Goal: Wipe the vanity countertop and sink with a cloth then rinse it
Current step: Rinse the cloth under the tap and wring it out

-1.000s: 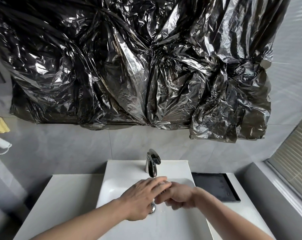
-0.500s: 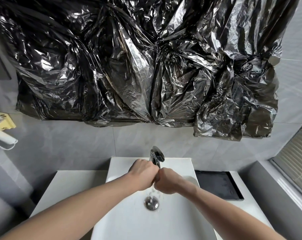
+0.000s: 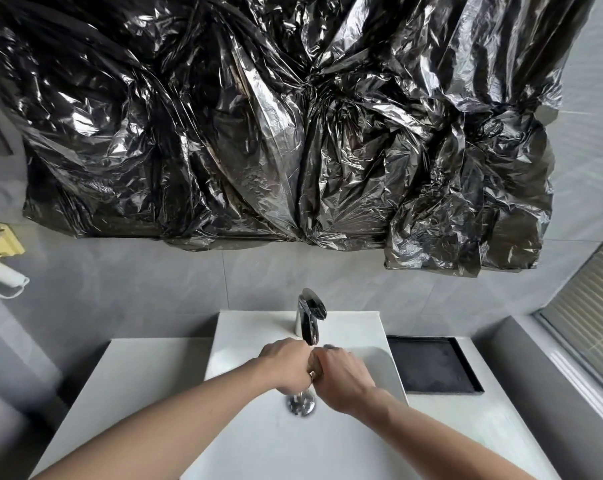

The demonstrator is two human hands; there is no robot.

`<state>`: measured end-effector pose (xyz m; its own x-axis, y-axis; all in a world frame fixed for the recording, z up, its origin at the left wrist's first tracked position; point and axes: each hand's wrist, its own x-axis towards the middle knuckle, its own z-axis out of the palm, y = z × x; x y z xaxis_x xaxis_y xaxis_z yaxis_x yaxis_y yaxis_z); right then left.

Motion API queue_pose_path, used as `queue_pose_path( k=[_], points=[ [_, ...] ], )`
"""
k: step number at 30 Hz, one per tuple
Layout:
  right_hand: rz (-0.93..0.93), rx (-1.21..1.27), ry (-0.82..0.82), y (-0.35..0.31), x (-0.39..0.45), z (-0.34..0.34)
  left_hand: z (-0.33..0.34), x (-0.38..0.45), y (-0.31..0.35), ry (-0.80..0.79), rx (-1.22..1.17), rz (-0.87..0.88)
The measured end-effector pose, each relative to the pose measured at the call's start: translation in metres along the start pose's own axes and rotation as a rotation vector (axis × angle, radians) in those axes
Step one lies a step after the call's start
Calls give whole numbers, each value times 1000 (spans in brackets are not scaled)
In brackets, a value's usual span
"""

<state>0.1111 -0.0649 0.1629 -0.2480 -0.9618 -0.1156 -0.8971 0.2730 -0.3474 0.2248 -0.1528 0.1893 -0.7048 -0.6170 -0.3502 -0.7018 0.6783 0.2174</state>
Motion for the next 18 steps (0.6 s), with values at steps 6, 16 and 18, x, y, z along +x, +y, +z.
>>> queue_pose_path(
  k=[6,16,18],
  points=[
    [125,344,-183,10,1,-31,0,-22,-15,419,30,231],
    [212,838,-711,-20,-4,-62,-1,-10,-23,671,332,509],
    [267,824,-642,-23,0,-55,-8,-5,-20,615,424,426]
  ],
)
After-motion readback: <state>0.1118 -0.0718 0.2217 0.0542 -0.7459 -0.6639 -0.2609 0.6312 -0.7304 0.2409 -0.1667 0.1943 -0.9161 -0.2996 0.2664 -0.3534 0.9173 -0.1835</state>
